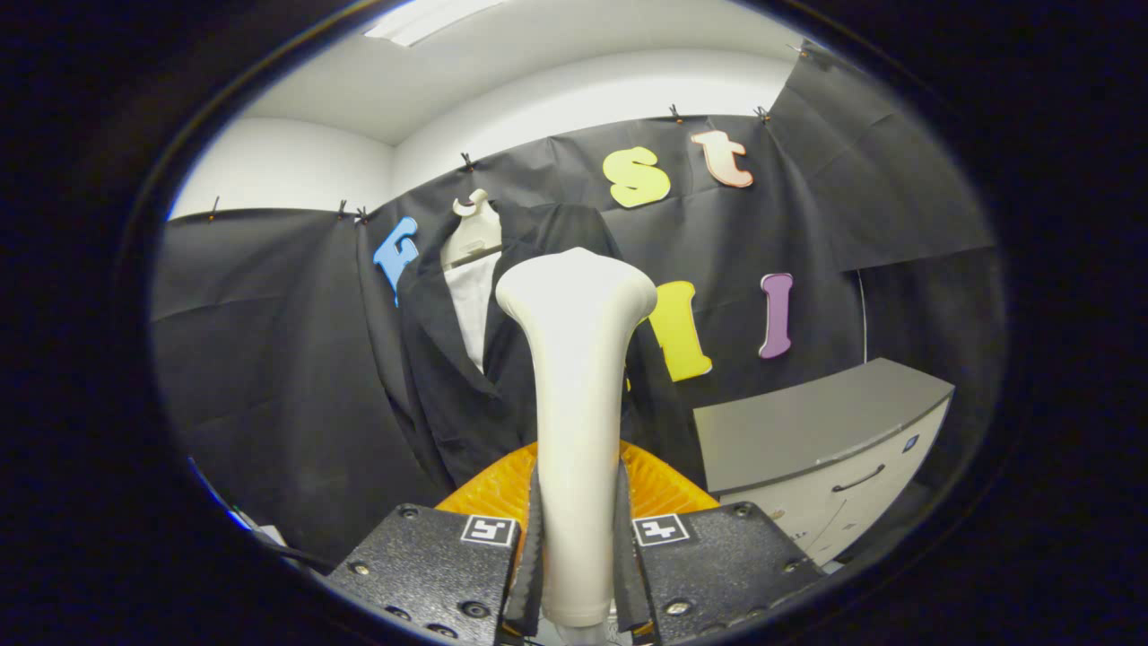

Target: Iron the clothes twice with a garment steamer, once on the left side and once on the right side.

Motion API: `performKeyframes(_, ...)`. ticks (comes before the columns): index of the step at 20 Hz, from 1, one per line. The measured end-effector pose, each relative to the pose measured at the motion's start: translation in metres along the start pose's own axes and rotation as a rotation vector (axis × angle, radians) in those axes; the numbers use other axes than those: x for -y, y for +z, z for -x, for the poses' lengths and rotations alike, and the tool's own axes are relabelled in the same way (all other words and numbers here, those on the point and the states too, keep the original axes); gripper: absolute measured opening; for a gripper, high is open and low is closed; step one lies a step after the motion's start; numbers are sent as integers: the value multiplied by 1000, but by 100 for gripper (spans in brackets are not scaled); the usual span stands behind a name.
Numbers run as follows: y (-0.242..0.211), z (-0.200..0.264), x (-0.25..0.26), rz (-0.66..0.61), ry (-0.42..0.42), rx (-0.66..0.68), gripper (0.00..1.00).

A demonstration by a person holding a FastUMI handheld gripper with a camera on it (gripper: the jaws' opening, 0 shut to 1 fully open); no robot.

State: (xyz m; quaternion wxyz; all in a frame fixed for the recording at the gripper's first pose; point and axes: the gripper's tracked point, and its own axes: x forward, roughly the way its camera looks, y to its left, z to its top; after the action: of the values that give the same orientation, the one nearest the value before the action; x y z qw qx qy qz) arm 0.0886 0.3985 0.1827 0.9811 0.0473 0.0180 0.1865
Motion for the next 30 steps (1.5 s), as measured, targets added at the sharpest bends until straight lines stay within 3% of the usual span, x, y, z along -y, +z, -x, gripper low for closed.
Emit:
performKeyframes(6, 29, -58, -15, 59, 14, 52, 34)
performKeyframes(15, 109, -106, -45, 182, -9, 282, 34)
performKeyframes(23, 90, -140, -44, 139, -56, 208, 34)
performKeyframes(30, 56, -132, -23, 127, -76, 150, 34)
